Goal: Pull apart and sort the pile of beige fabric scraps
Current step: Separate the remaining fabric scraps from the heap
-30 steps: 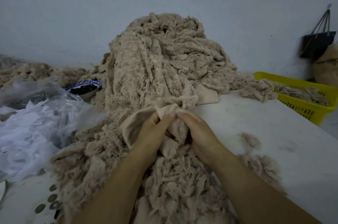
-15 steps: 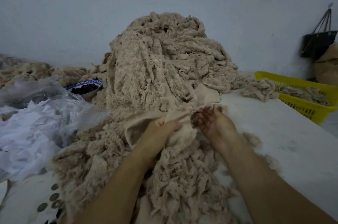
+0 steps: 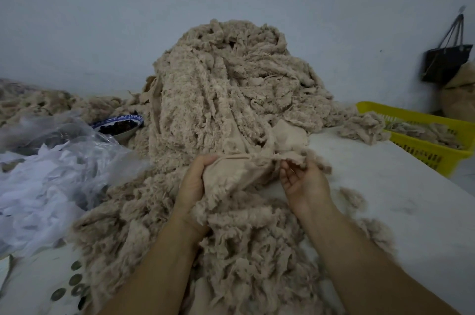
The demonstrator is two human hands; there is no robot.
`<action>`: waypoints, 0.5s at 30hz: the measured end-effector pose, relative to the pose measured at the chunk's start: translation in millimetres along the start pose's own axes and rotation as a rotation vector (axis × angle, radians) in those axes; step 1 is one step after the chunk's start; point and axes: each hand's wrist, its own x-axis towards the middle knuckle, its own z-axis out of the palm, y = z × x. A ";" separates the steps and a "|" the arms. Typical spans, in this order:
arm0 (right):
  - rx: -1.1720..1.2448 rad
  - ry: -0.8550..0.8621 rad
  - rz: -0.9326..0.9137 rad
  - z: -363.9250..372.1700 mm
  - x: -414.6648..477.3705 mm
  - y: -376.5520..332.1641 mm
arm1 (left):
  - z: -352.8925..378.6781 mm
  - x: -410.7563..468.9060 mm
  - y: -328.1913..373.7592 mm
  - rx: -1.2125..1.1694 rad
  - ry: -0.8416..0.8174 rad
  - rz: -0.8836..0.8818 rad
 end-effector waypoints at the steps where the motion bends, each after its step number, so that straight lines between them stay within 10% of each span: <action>1: -0.011 -0.004 0.012 0.4 -1.2 -2.4 | -1.1 -0.2 1.6 -0.038 -0.012 0.010; 5: -0.342 -0.114 -0.018 3.4 -11.0 -2.8 | -4.8 6.8 -3.1 0.142 0.045 0.080; 11: -0.764 -0.195 -0.620 10.5 -27.5 7.1 | -0.7 4.4 -12.4 0.631 0.092 0.143; 15: -1.018 -0.492 -0.511 10.0 -28.7 9.5 | 3.4 2.6 -18.5 0.810 -0.022 0.174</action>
